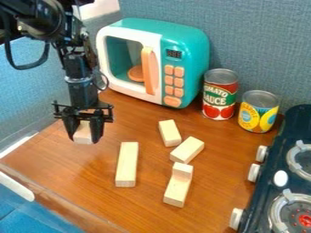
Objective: Take the rectangle and put it on the left side of the other rectangle
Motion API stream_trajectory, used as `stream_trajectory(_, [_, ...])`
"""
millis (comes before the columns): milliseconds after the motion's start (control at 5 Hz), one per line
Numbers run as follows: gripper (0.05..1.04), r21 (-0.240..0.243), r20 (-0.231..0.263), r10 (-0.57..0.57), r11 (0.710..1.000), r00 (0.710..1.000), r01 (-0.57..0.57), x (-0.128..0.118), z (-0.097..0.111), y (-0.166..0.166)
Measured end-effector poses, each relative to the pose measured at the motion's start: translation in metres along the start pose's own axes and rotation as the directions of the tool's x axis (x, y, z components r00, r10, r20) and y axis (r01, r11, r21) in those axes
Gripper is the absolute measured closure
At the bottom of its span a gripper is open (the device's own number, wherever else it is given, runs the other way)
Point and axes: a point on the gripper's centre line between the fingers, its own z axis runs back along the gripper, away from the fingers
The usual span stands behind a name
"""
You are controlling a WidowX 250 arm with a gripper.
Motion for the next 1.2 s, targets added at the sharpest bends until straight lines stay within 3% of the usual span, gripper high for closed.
stream_trajectory(200, [0.508, -0.019, -0.051, -0.013, 1.000, 0.999, 0.012, -0.003, -0.029, -0.002])
stream_trajectory(400, [0.436, -0.020, -0.049, -0.011, 1.000, 0.999, 0.010, -0.003, -0.031, -0.002])
stream_trajectory(600, [0.151, -0.001, -0.051, -0.019, 1.000, 0.999, 0.019, -0.001, -0.032, -0.003])
stream_trajectory(800, [0.080, 0.013, -0.033, -0.008, 1.000, 0.999, 0.008, -0.002, -0.031, -0.006])
stream_trajectory(1000, [0.083, 0.043, 0.004, -0.020, 0.999, 1.000, 0.020, -0.006, -0.012, -0.013])
stream_trajectory(1200, [0.083, 0.103, 0.043, -0.083, 0.992, 0.996, 0.078, -0.012, 0.025, -0.033])
